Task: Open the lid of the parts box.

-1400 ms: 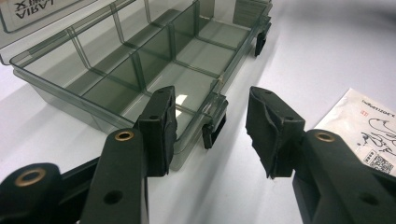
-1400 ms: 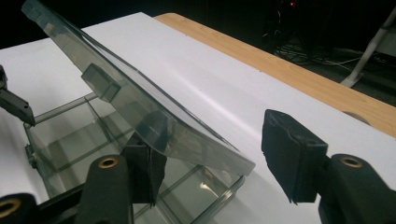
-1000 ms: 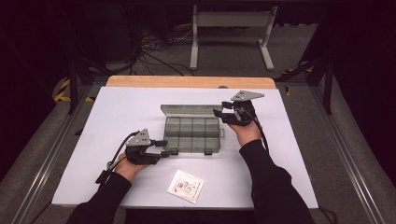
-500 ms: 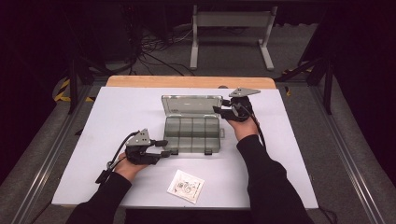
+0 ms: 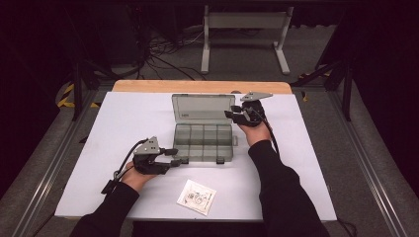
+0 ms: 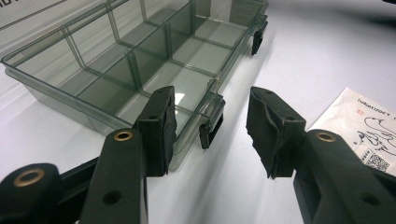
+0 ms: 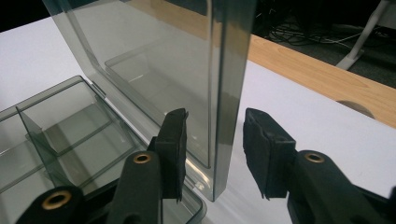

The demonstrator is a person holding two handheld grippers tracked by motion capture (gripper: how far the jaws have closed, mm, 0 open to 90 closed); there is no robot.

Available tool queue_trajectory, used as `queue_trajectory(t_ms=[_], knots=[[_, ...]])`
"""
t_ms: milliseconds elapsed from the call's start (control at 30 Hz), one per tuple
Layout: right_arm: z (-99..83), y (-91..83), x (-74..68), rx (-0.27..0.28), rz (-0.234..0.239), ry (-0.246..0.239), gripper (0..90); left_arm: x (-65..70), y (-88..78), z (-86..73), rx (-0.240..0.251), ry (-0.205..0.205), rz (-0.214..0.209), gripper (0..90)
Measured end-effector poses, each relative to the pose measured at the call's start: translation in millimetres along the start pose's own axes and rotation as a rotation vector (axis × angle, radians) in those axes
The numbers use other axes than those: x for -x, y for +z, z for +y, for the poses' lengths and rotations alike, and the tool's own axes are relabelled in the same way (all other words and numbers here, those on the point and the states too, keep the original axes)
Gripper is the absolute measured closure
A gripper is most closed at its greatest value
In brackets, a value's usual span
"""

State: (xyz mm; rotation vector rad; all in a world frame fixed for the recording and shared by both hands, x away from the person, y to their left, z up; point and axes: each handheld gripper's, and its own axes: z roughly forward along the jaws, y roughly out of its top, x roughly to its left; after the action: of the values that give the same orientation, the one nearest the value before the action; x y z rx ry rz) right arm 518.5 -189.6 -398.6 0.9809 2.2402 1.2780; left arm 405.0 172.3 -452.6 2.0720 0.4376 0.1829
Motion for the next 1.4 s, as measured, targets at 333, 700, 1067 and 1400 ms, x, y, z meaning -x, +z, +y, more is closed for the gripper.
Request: queue_trajectory(t_ms=[333,700,1067,1400], knots=[[2.6,8.0,4.7,-0.017,-0.014,0.002,61.5,0.1,0.0,0.3,-0.003,0.007,0.001,52.8],[2.6,13.4,9.7,-0.032,-0.018,0.009,61.4,-0.2,-0.3,0.1,-0.002,0.002,0.003,53.0],[1.1,23.1,10.1,-0.048,-0.031,0.012,52.7,-0.1,0.0,0.3,-0.008,0.006,-0.005,55.0],[-1.3,30.3,9.5,-0.065,-0.041,0.011,45.7,0.7,-0.2,0.6,-0.013,0.008,0.002,56.6]])
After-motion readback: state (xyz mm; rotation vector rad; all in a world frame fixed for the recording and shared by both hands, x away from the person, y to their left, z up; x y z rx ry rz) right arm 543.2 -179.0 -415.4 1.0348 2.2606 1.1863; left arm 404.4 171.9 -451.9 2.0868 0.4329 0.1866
